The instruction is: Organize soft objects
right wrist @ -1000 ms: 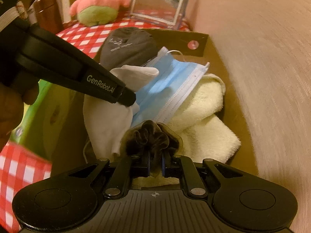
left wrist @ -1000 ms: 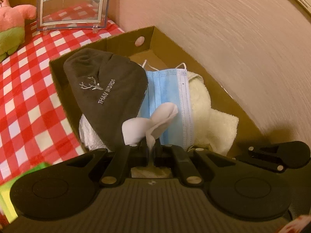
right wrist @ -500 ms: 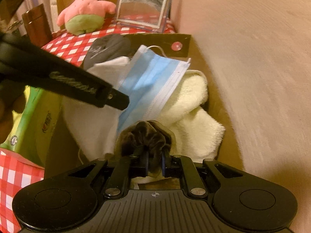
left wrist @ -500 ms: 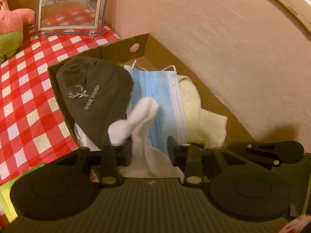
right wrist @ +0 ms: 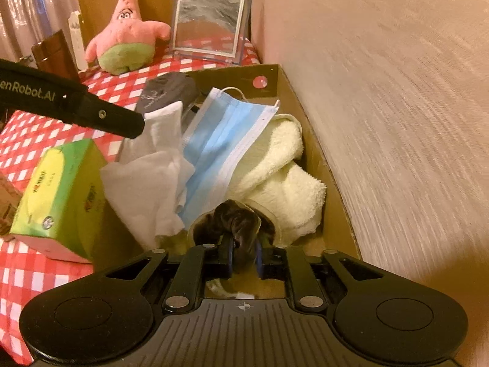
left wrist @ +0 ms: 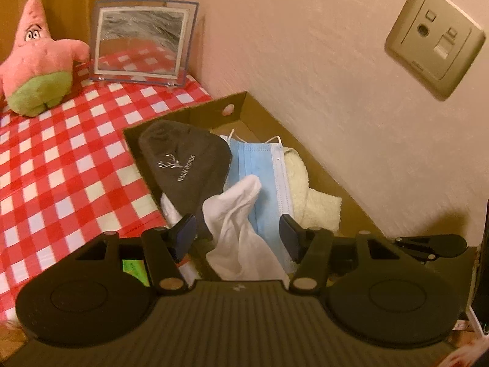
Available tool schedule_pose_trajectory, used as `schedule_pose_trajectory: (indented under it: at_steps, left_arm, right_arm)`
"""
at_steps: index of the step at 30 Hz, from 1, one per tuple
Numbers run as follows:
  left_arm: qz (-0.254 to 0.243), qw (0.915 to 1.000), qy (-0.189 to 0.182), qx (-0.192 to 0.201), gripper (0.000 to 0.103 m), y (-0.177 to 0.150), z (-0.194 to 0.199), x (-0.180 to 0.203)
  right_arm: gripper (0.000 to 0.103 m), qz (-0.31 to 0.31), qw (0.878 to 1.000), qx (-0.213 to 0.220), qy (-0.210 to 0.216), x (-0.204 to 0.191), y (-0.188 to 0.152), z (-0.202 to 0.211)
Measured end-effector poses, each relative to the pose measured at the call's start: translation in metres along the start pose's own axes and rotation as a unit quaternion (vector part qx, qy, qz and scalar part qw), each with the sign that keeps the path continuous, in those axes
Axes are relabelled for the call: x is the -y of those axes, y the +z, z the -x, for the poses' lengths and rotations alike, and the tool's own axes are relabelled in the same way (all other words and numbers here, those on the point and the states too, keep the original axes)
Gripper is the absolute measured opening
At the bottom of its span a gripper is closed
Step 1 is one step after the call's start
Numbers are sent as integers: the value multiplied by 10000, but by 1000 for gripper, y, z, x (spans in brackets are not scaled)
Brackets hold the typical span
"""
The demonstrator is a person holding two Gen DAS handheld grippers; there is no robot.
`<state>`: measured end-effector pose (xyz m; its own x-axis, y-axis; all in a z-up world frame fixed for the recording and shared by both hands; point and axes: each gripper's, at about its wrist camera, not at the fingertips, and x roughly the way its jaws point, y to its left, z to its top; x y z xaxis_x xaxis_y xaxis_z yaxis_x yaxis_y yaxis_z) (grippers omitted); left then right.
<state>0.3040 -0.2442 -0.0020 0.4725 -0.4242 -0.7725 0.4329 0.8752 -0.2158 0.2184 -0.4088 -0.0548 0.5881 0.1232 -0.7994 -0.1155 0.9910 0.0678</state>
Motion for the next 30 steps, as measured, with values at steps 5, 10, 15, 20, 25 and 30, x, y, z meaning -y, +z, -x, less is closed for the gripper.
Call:
schedule_pose_trajectory:
  at_steps: [5,10,15,20,25,30]
  left_arm:
    - [18,9999,-30,105,58,-7,21,4]
    - [101,9997,-48,221,61,-20,42,8]
    - [107,9994,-47,323,67,-34,61,16]
    - [198,9989,-17,435,84,-50,80,22]
    - [301,9980,88,554,91,-68,99,25]
    - [449,9963,272,684,96,-86,120,23]
  right_arm:
    - [56,-67,9999,151,26,-3,-5,17]
    - [58,-191,9996,218,7,-2,-14,35]
    - [60,-280,9993,265,-20,-2,-29,57]
    - [61,-444,9986,282,-37,-4,-43,78]
    - [61,-569,9976,392,-64,-8,-54,102]
    - [62,-617,9968,511,-87,-14,-61,121]
